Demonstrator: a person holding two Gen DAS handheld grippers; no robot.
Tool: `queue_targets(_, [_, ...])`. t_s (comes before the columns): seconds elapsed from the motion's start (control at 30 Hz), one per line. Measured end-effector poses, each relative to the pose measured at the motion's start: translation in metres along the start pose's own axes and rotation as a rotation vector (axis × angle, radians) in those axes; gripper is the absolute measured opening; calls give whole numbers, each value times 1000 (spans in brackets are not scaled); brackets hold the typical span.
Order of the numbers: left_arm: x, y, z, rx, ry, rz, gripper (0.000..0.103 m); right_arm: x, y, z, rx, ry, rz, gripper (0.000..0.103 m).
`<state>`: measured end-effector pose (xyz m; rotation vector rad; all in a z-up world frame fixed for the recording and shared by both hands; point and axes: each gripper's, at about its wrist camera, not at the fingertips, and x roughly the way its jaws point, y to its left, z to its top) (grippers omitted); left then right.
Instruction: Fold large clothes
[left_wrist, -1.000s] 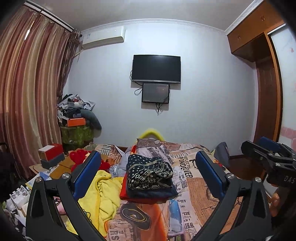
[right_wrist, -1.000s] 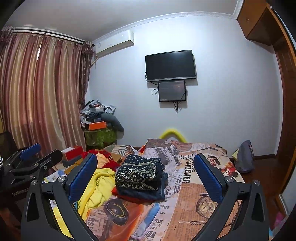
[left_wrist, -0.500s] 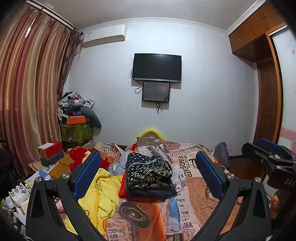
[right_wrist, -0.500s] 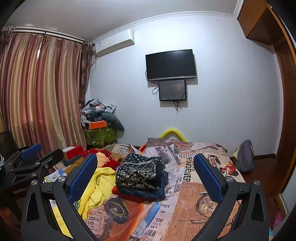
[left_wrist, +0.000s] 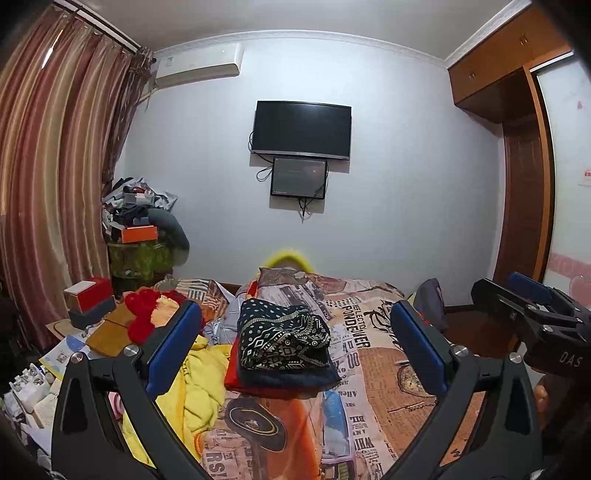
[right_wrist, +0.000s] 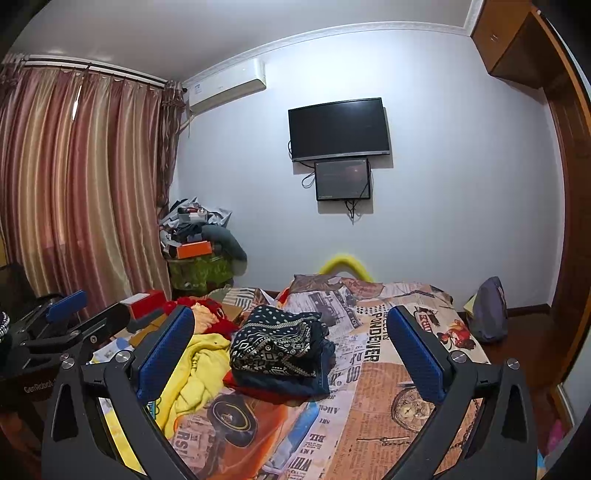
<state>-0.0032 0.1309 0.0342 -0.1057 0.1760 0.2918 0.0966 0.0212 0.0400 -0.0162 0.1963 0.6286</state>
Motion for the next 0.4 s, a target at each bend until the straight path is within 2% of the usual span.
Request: queue_targets(0.4, [-1,2,-2,-1,9,-7,103,2,-3,0,20,7,-13,103])
